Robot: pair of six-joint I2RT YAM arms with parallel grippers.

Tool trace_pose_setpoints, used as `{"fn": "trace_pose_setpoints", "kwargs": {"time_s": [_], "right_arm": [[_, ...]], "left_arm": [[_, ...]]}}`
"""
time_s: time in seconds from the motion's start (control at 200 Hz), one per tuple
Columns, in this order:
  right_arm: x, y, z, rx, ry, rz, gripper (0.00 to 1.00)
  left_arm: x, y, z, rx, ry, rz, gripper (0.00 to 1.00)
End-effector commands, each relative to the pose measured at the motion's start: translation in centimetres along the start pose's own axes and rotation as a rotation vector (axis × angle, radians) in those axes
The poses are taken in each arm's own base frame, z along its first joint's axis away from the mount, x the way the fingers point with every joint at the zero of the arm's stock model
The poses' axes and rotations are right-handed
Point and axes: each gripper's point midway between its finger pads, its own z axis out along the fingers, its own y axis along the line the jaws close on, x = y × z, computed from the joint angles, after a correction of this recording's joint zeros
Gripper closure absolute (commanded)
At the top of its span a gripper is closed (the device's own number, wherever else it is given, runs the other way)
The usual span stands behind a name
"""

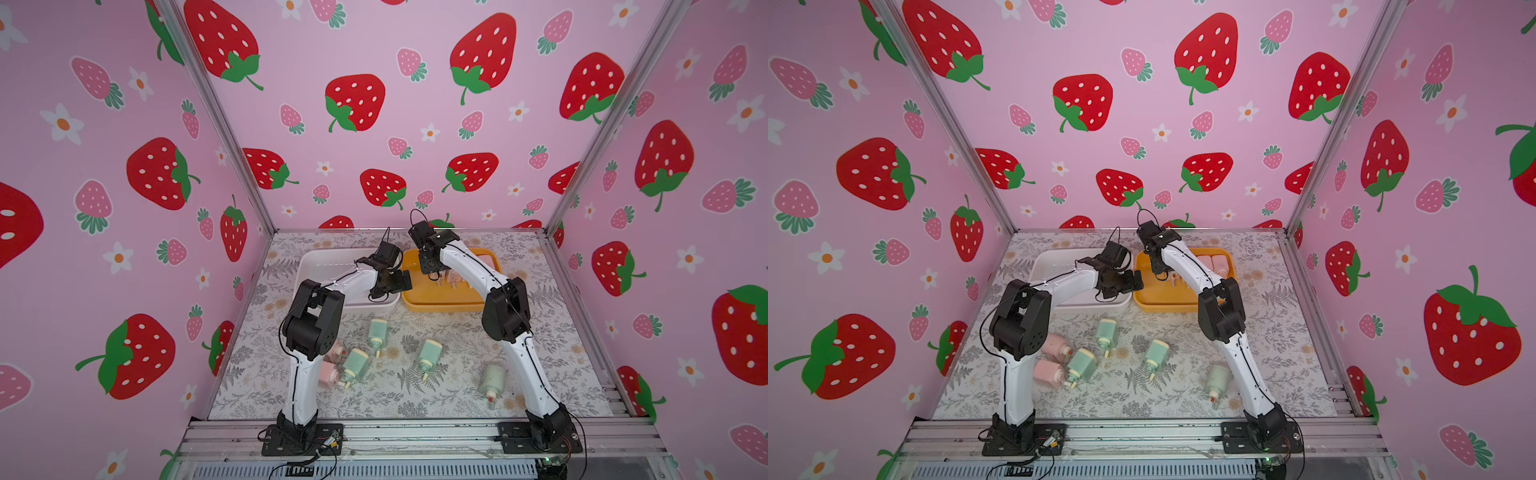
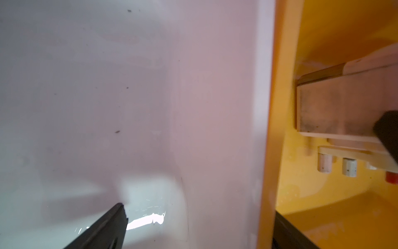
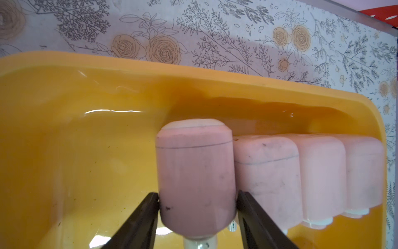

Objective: Place the pencil sharpeners by color into the storage box
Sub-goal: Place the pencil sharpener in the storage box.

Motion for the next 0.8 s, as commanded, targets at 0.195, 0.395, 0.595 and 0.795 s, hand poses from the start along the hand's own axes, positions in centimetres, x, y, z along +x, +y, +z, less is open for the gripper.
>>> {"fn": "trace_pose_setpoints", "kwargs": {"time_s": [0.195, 0.395, 0.595, 0.795], "right_arm": [[-1.1, 0.7, 0.6, -0.067, -0.043, 0.081, 0.37], [-1.3, 1.1, 1.2, -0.081, -0.054, 0.085, 0.37], [-1.5, 1.4, 1.8, -0.09, -0.06, 0.098, 0.31], [-2.0, 1.5, 1.7, -0.092, -0.083, 0.082, 0.49]], "left_arm": [[0.2, 0.2, 0.3, -0.014, 0.022, 0.017, 0.0], [0.3, 0.5, 0.4, -0.027, 0.026, 0.018, 0.0], [0.3, 0.6, 0.4, -0.035, 0.029, 0.019, 0.0], [0.3, 0.7, 0.4, -0.046, 0.03, 0.023, 0.0]]}}
